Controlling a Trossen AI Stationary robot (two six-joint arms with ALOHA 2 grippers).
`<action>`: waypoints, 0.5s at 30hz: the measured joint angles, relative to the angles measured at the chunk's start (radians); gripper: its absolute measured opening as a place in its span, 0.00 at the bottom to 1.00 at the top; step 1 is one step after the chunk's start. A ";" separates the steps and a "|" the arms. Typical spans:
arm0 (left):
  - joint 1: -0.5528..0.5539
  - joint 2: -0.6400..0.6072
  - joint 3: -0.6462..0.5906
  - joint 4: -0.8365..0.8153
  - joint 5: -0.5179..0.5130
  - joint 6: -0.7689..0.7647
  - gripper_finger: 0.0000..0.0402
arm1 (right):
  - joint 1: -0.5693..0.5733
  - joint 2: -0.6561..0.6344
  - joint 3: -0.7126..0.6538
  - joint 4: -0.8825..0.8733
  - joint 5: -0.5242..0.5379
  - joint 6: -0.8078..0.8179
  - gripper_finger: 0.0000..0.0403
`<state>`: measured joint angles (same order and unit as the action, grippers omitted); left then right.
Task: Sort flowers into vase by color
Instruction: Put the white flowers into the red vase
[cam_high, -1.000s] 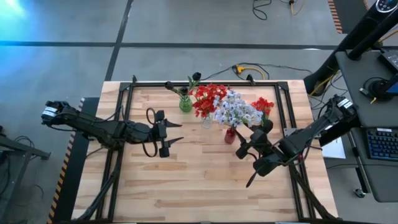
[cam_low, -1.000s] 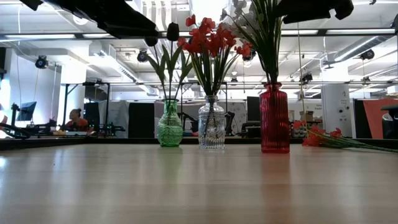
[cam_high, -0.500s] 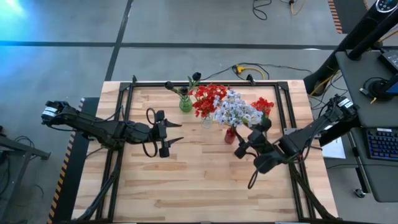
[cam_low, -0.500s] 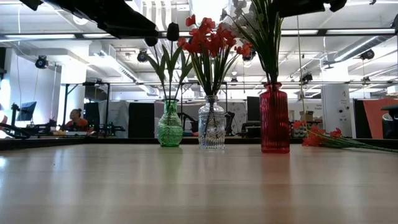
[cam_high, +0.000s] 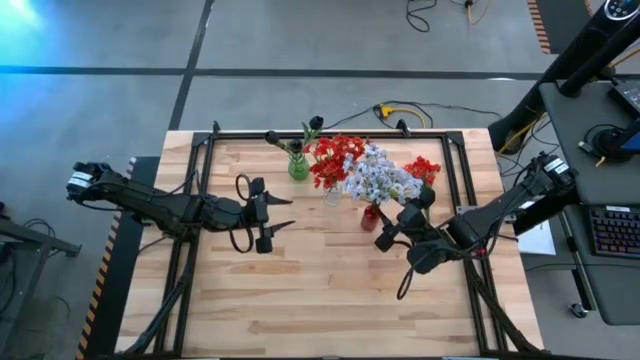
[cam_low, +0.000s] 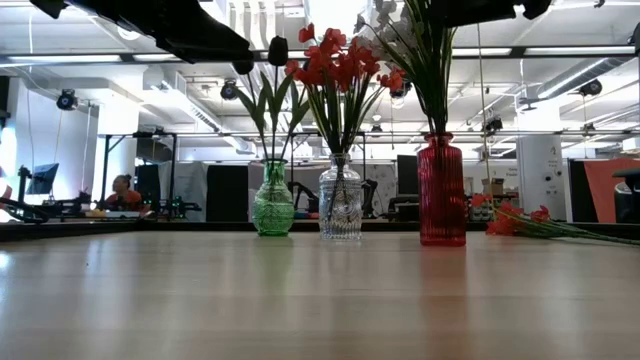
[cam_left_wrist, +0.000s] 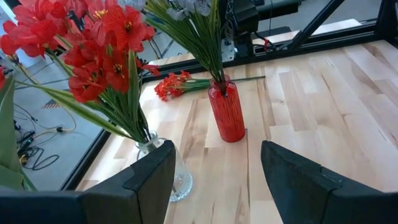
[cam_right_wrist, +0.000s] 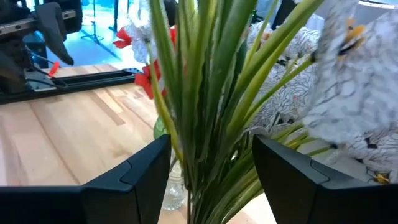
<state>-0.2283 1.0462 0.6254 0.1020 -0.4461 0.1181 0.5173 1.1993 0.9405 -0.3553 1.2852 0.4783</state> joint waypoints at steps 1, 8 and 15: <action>0.000 0.000 0.000 0.000 0.000 0.000 0.55 | 0.000 -0.001 0.000 0.001 0.002 0.000 0.53; 0.000 0.000 0.000 0.000 -0.015 0.000 0.55 | -0.001 -0.001 0.004 0.002 0.025 -0.004 0.41; 0.000 0.000 0.000 0.000 -0.016 0.000 0.55 | -0.001 -0.001 0.004 0.002 0.024 -0.008 0.26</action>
<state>-0.2283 1.0462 0.6254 0.1017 -0.4625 0.1181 0.5163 1.1984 0.9447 -0.3531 1.3090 0.4706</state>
